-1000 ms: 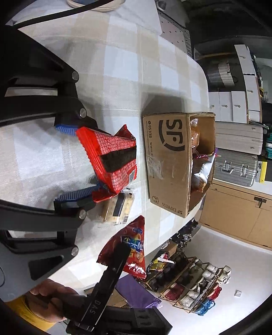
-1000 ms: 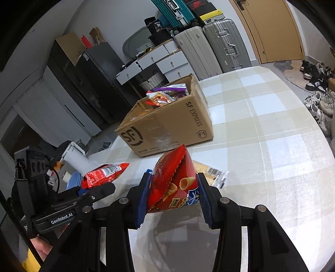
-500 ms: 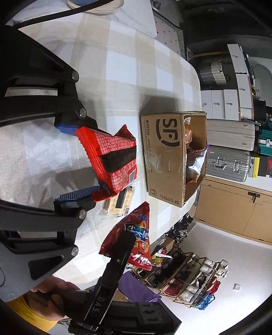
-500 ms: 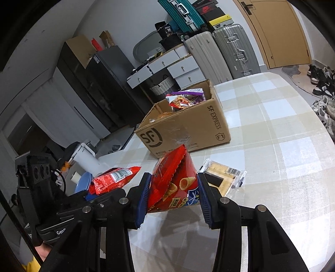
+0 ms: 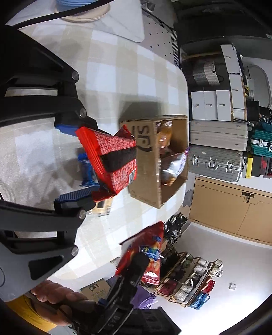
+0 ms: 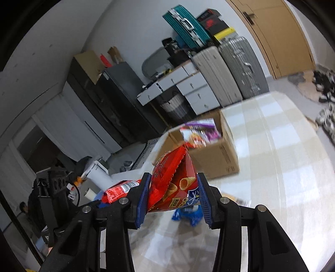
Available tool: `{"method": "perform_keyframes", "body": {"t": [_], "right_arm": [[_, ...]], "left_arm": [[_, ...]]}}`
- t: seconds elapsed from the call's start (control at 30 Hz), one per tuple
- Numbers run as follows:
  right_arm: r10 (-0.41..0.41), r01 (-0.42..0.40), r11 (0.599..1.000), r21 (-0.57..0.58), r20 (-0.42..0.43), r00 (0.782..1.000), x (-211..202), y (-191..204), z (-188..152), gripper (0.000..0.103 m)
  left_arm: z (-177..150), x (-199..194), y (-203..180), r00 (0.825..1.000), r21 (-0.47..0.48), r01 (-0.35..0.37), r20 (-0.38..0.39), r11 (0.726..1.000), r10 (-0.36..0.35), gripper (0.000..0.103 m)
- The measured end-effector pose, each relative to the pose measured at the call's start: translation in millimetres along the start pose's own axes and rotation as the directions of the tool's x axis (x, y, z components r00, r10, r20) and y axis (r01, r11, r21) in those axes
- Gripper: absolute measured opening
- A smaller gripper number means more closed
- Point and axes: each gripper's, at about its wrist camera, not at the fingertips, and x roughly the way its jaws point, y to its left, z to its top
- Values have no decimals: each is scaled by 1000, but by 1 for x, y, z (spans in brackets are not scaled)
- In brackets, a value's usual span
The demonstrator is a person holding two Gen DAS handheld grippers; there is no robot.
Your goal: Organize snacks
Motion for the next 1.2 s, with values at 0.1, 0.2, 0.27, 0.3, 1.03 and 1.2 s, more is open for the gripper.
{"method": "perform_keyframes", "body": {"t": [0.1,0.2,0.27,0.3,1.03,1.2], "right_arm": [[7,-7,1000,0,6,1000,3,4,17,43],[12,-12,1000,10,11,1000,11,5,38,43],[7,-7,1000,11,9,1000,19,5,48,43],[14,-14,1000,11,1,1000,26,5,55,43],[-49,57,997,50,-135,990,174,-48,123,44],[-80,89,995,44,-177,981,192,-55,116,44]], "left_arm": [[19,-6,-1,1000,18,-8,15,1000,7,40],[40,-6,3,1000,27,-7,22,1000,7,40],[55,-4,6,999,36,-26,31,999,24,40],[63,-2,7,999,40,-30,30,999,29,40],[169,138,27,995,143,-87,-39,986,94,40],[173,175,30,991,150,-98,-78,984,111,40]]}}
